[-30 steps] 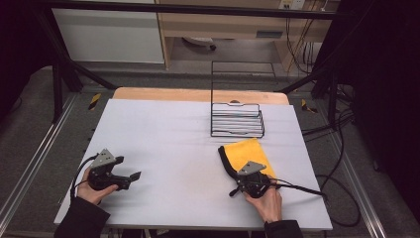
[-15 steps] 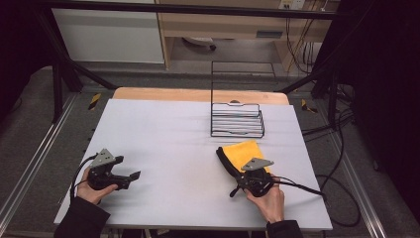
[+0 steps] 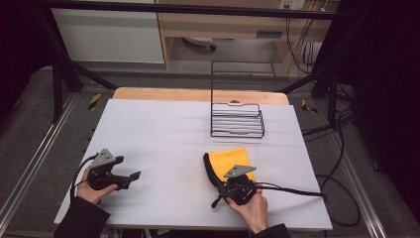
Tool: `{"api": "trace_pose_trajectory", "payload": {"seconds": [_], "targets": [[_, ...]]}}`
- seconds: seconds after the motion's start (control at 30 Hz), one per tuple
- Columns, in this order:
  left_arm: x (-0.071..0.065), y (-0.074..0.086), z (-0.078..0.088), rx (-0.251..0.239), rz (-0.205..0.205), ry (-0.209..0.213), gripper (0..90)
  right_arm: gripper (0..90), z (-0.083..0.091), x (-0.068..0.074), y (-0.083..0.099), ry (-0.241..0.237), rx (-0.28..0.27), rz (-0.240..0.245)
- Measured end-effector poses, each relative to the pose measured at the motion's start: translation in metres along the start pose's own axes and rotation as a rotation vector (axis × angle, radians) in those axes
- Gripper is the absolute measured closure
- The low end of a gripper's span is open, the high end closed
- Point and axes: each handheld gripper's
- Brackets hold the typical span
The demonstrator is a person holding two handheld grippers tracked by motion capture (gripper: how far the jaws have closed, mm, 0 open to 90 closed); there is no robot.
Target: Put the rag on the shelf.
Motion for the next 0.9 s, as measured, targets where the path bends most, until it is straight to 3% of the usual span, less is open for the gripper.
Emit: {"api": "trace_pose_trajectory", "payload": {"seconds": [0.13, 0.23, 0.3, 0.37, 0.5, 0.63, 0.8, 0.9], "targets": [[0.000, 0.000, 0.000, -0.001, 0.000, 0.001, 7.4, 63.1, -0.001, -0.001, 0.000, -0.050, -0.013, -0.001], [0.000, 0.000, 0.001, -0.002, 0.000, 0.002, 7.4, 52.0, 0.007, -0.006, -0.003, -0.093, -0.066, -0.016], [0.000, 0.000, 0.001, -0.002, 0.000, 0.002, 7.4, 46.8, 0.015, -0.015, -0.004, -0.083, -0.113, -0.023], [0.000, 0.000, 0.000, -0.001, 0.000, 0.002, 7.5, 41.9, 0.023, -0.027, -0.003, -0.043, -0.130, -0.038], [-0.001, 0.000, -0.001, 0.001, -0.002, 0.006, 7.4, 41.4, 0.032, -0.060, 0.009, 0.043, -0.141, -0.062], [-0.001, 0.000, -0.002, 0.009, -0.002, 0.008, 7.4, 45.2, 0.033, -0.085, 0.026, 0.068, -0.110, -0.116], [-0.002, 0.000, -0.002, 0.010, -0.002, 0.008, 7.0, 53.5, 0.028, -0.093, 0.037, 0.079, -0.048, -0.129], [-0.002, 0.000, -0.002, 0.011, 0.000, 0.008, 6.9, 61.8, 0.026, -0.093, 0.039, 0.055, -0.042, -0.164]]}}
Point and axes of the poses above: each handheld gripper's, and its own axes: z roughly backward along the jaws, y roughly out of its underside, x roughly to its left, and after that the axes turned 5 degrees about -x, right-handed
